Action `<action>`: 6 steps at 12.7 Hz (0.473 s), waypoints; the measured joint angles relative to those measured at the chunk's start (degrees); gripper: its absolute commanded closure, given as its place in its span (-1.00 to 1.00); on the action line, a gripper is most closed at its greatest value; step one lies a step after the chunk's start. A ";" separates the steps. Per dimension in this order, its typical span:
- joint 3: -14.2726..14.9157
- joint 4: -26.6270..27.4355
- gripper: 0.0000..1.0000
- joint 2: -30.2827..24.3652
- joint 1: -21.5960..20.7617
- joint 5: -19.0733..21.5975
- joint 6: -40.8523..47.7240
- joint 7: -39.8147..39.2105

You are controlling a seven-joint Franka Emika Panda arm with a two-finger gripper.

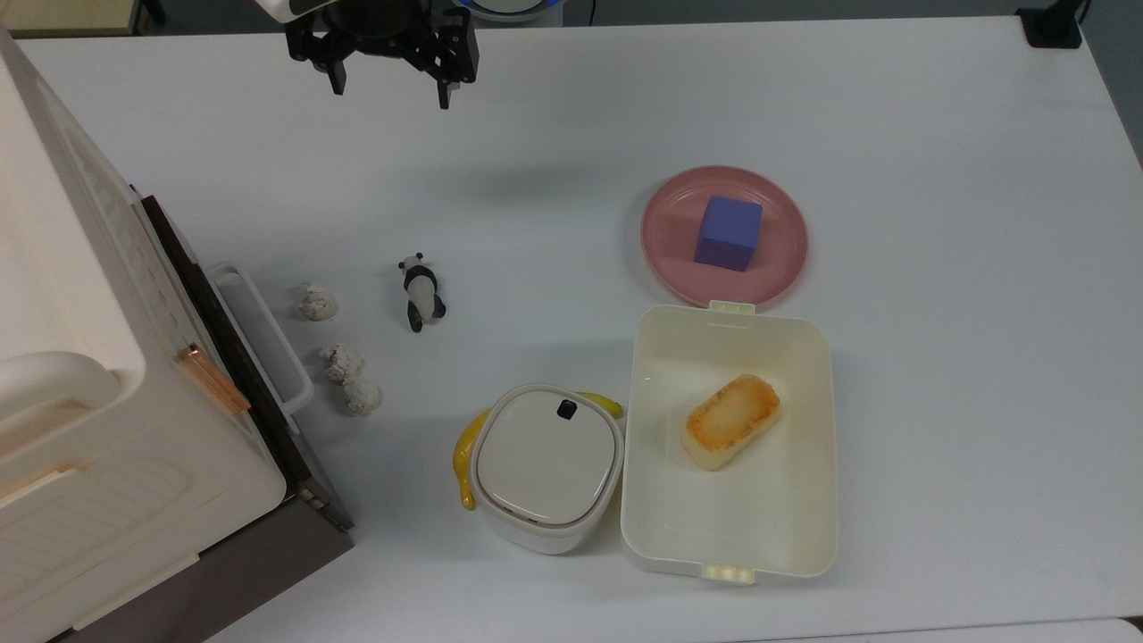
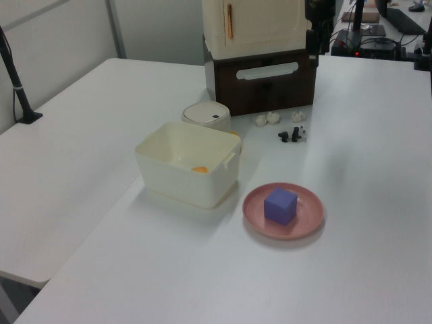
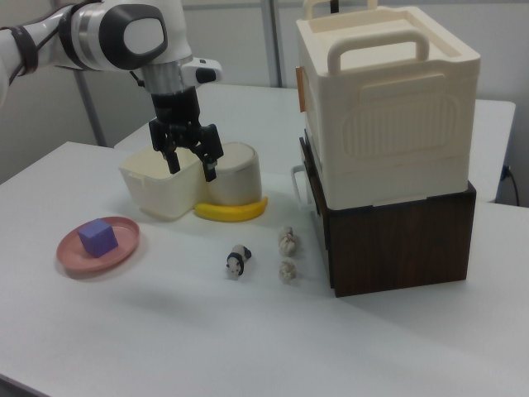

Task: Slide the drawer open

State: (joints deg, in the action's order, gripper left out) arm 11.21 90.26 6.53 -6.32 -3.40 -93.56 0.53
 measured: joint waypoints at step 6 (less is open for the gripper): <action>0.02 0.38 -1.00 2.58 0.91 0.00 -10.14 -10.77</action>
State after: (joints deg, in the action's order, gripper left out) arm 11.23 90.64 9.11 -5.41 -3.40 -103.71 -10.25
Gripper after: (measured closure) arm 0.000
